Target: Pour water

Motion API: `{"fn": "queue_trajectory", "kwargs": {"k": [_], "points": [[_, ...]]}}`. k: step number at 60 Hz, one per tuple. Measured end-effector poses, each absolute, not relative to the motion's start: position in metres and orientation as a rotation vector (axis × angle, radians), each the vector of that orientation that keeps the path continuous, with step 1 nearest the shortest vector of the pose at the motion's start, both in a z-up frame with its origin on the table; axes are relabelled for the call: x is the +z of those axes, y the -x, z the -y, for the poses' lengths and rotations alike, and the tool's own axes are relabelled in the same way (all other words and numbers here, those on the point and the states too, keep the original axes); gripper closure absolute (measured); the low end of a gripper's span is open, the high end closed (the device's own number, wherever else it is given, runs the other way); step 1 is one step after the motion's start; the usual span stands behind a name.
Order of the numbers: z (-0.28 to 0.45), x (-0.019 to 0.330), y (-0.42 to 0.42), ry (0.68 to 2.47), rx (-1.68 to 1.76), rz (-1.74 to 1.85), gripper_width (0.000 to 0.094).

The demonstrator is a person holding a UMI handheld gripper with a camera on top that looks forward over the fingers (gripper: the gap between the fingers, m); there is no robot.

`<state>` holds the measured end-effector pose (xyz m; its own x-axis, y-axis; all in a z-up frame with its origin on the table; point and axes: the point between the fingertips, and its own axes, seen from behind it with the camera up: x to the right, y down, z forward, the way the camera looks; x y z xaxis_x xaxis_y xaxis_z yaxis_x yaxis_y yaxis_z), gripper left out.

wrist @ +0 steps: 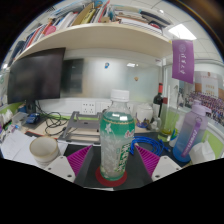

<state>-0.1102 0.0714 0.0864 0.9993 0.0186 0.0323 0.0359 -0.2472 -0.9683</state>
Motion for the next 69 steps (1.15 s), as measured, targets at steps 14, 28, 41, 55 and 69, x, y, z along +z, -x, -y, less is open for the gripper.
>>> {"fn": "queue_trajectory", "kwargs": {"k": [14, 28, 41, 55, 69], "points": [[0.027, 0.105, 0.140, 1.932, -0.067, -0.021, 0.0100], [0.083, 0.173, 0.248, 1.975, 0.024, -0.109, 0.0084], [0.100, 0.214, 0.315, 1.968, 0.035, -0.093, 0.0081], [0.114, 0.236, 0.340, 1.941, 0.001, -0.091, 0.0081], [0.119, 0.234, 0.355, 1.940, 0.015, -0.091, 0.0076]]}}
